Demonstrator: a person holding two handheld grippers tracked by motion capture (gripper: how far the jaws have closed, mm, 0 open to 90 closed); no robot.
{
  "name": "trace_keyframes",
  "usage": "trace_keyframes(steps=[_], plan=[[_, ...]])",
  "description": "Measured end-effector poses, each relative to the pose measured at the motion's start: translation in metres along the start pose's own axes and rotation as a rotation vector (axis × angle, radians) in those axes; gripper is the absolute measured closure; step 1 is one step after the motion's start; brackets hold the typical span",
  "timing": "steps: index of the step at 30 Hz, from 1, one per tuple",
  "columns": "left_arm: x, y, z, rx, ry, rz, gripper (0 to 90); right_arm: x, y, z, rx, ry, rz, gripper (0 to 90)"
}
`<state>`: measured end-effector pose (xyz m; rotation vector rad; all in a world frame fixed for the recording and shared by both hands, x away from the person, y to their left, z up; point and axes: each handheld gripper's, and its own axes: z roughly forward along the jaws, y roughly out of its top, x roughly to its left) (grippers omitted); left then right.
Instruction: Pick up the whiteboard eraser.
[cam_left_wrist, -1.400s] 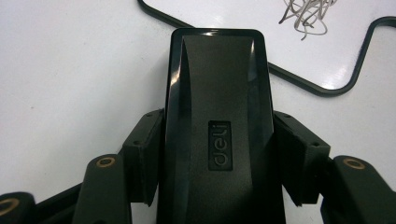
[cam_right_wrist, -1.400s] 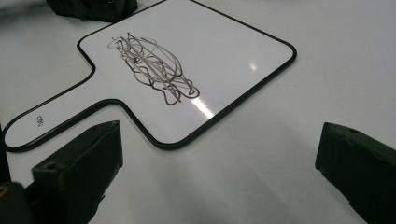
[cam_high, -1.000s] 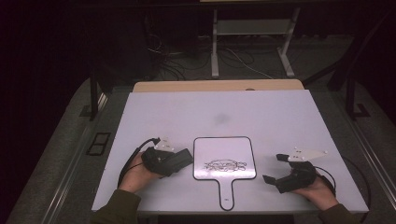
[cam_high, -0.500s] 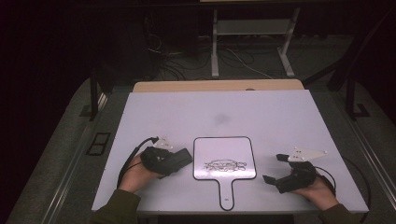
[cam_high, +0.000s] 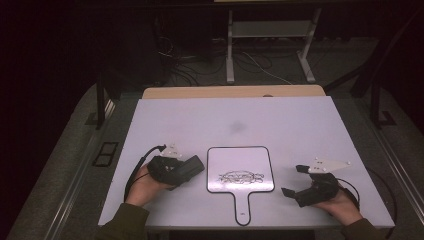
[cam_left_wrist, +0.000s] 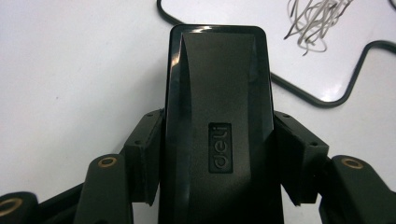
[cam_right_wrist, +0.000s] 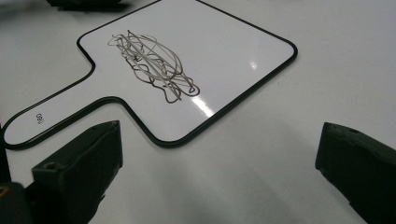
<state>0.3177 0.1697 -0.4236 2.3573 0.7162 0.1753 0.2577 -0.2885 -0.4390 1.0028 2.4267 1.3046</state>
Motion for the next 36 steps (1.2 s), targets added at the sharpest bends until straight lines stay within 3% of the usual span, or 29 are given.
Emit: trace_keyframes(steps=[13, 27, 36], plan=[[-0.003, 0.005, -0.006, -0.011, 0.0, -0.015, 39.1, 0.0, 0.0, 0.0, 0.002, -0.001, 0.0, 0.0], [-0.008, 0.014, -0.011, -0.058, -0.017, -0.025, 39.1, 0.0, 0.0, 0.001, 0.001, -0.001, 0.007, 0.0], [-0.011, 0.02, -0.01, -0.05, -0.031, -0.024, 39.1, 0.0, 0.0, 0.001, -0.001, 0.0, 0.009, 0.0]])
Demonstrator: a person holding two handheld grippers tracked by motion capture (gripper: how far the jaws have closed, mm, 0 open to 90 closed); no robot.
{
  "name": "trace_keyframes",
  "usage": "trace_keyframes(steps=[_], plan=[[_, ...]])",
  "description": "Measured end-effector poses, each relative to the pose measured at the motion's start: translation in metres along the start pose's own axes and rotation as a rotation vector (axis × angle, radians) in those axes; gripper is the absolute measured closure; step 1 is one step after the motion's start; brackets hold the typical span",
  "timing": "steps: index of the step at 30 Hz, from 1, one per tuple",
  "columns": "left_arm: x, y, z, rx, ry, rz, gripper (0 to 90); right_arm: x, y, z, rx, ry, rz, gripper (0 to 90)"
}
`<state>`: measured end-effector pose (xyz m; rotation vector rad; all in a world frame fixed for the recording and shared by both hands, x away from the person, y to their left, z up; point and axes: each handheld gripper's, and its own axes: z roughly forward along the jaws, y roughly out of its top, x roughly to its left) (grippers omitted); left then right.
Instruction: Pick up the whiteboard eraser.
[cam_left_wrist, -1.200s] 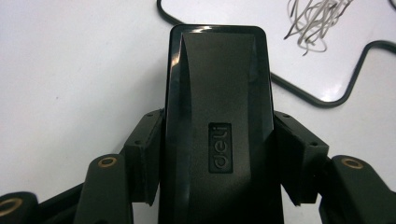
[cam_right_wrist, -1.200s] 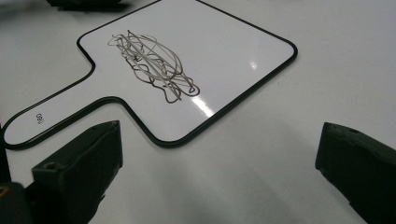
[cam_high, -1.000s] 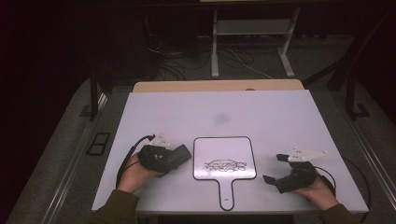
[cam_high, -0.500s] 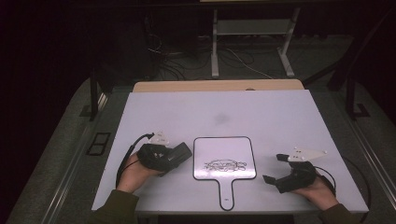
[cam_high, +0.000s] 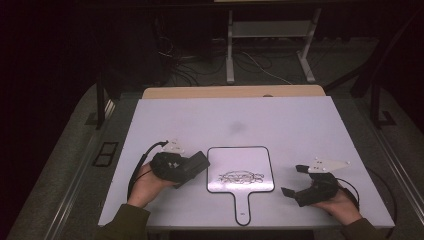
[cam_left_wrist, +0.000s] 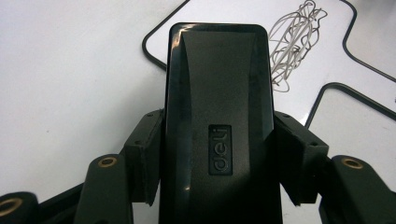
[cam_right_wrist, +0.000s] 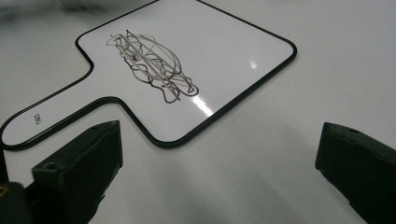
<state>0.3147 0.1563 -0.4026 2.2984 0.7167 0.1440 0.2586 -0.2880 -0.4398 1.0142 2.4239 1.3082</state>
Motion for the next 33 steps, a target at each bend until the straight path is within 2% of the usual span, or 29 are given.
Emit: trace_keyframes(steps=[1, 4, 13, 33], plan=[[0.0, 0.001, 0.0, 0.005, 0.0, 0.013, 39.1, 0.0, 0.0, 0.0, 0.0, 0.0, 0.0, 0.0], [-0.002, 0.004, 0.0, -0.007, 0.0, 0.018, 39.1, 0.0, 0.0, 0.0, 0.0, 0.001, 0.001, 0.0], [-0.005, 0.013, 0.002, -0.045, -0.021, 0.017, 39.1, 0.0, 0.0, 0.0, -0.004, -0.001, 0.003, 0.0], [-0.013, 0.037, 0.012, -0.065, -0.063, 0.061, 39.1, 0.0, 0.0, 0.001, -0.001, 0.001, 0.001, 0.0]])
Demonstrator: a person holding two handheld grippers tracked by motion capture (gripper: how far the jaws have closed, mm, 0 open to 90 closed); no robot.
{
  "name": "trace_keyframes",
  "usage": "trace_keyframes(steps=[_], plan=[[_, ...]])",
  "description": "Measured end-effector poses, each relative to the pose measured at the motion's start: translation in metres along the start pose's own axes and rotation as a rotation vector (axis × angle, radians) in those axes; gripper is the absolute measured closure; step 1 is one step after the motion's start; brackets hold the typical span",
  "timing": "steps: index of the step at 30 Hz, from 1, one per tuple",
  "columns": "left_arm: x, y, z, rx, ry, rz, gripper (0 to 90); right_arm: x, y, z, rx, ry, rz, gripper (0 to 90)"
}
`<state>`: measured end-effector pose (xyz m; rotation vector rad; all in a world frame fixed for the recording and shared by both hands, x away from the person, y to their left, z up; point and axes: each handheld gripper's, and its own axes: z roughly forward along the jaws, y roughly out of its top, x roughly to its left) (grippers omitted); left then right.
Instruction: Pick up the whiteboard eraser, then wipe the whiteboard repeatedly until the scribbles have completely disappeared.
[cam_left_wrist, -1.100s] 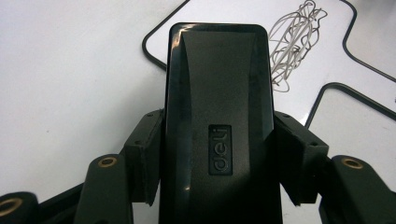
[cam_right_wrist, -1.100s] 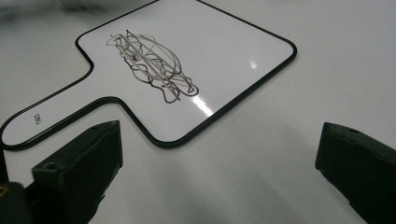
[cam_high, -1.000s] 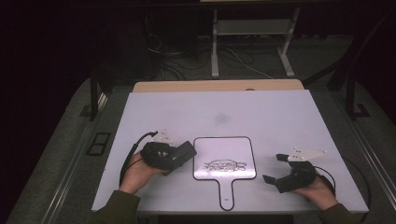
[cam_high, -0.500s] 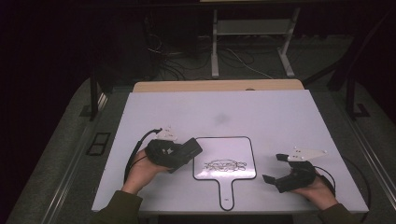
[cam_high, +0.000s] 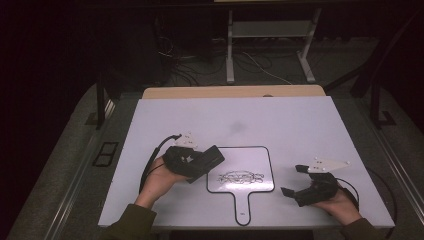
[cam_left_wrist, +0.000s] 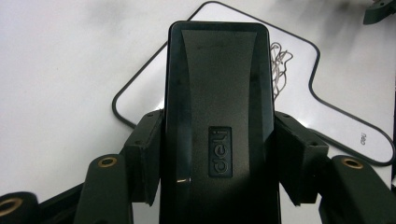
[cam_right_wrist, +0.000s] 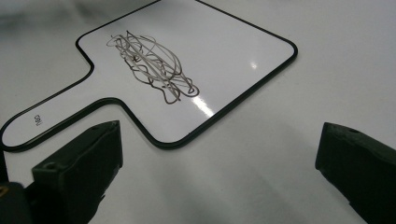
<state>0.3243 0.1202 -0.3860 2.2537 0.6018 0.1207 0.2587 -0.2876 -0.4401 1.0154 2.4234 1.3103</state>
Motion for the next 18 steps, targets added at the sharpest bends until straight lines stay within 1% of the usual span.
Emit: trace_keyframes(steps=[3, 6, 8, 18], plan=[[-0.001, 0.005, 0.003, -0.006, -0.004, 0.001, 39.1, 0.0, 0.0, 0.0, -0.003, -0.001, 0.003, 0.0], [-0.001, 0.009, 0.006, -0.004, -0.013, 0.012, 39.1, -0.001, 0.0, 0.0, -0.001, 0.0, 0.003, 0.0], [-0.002, 0.012, 0.01, -0.013, -0.014, 0.012, 39.1, -0.001, 0.0, 0.001, 0.003, 0.0, 0.001, 0.0], [-0.01, 0.029, 0.034, 0.019, -0.047, 0.059, 39.1, 0.0, 0.0, 0.0, 0.001, -0.001, 0.004, 0.0]])
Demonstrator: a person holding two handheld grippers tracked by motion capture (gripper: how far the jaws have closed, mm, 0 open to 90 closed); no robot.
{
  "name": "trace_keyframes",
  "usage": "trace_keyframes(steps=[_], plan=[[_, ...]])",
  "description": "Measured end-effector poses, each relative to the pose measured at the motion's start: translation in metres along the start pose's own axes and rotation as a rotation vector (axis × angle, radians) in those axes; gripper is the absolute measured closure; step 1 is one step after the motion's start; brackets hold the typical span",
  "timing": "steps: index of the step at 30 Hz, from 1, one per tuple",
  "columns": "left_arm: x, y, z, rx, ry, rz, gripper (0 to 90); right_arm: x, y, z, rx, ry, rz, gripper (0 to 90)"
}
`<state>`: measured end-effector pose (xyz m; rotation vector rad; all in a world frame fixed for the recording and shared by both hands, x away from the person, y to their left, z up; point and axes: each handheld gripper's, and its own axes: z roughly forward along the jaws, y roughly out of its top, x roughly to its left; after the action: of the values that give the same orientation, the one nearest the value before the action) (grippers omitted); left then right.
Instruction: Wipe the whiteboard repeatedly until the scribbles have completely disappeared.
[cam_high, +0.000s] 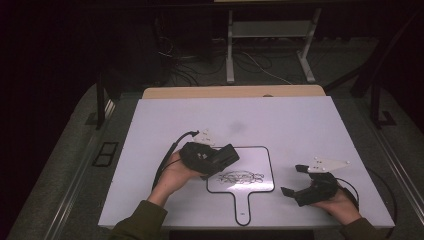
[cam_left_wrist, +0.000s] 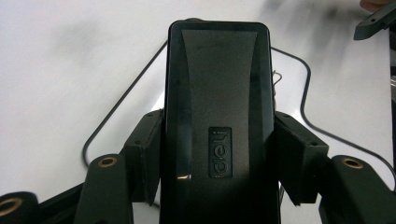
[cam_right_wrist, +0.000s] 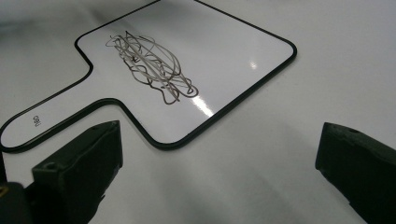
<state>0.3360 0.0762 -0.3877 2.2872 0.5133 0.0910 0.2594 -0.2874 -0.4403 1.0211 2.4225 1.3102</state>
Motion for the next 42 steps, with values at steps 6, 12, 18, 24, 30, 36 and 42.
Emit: trace_keyframes(steps=[6, 12, 18, 24, 30, 36, 42], plan=[[-0.003, 0.009, 0.017, 0.018, -0.022, 0.012, 39.1, 0.0, 0.0, 0.0, -0.002, 0.002, 0.0, 0.0], [-0.007, 0.015, 0.036, 0.064, -0.039, 0.036, 39.2, 0.0, 0.0, 0.0, 0.0, 0.002, 0.0, 0.0], [-0.011, 0.015, 0.05, 0.106, -0.036, 0.05, 39.2, -0.001, 0.0, 0.0, 0.0, 0.001, -0.001, 0.0], [-0.011, 0.012, 0.056, 0.149, -0.024, 0.061, 39.2, 0.0, 0.0, 0.0, 0.0, 0.001, -0.001, 0.0], [-0.009, 0.011, 0.057, 0.178, -0.012, 0.068, 39.2, -0.001, 0.0, 0.0, -0.001, 0.002, -0.001, 0.0], [-0.007, 0.009, 0.061, 0.207, -0.001, 0.044, 39.3, -0.001, 0.0, 0.0, -0.002, 0.001, -0.001, 0.0], [-0.006, 0.008, 0.063, 0.23, 0.006, 0.051, 39.4, -0.001, 0.0, 0.0, -0.003, 0.001, 0.0, 0.0]])
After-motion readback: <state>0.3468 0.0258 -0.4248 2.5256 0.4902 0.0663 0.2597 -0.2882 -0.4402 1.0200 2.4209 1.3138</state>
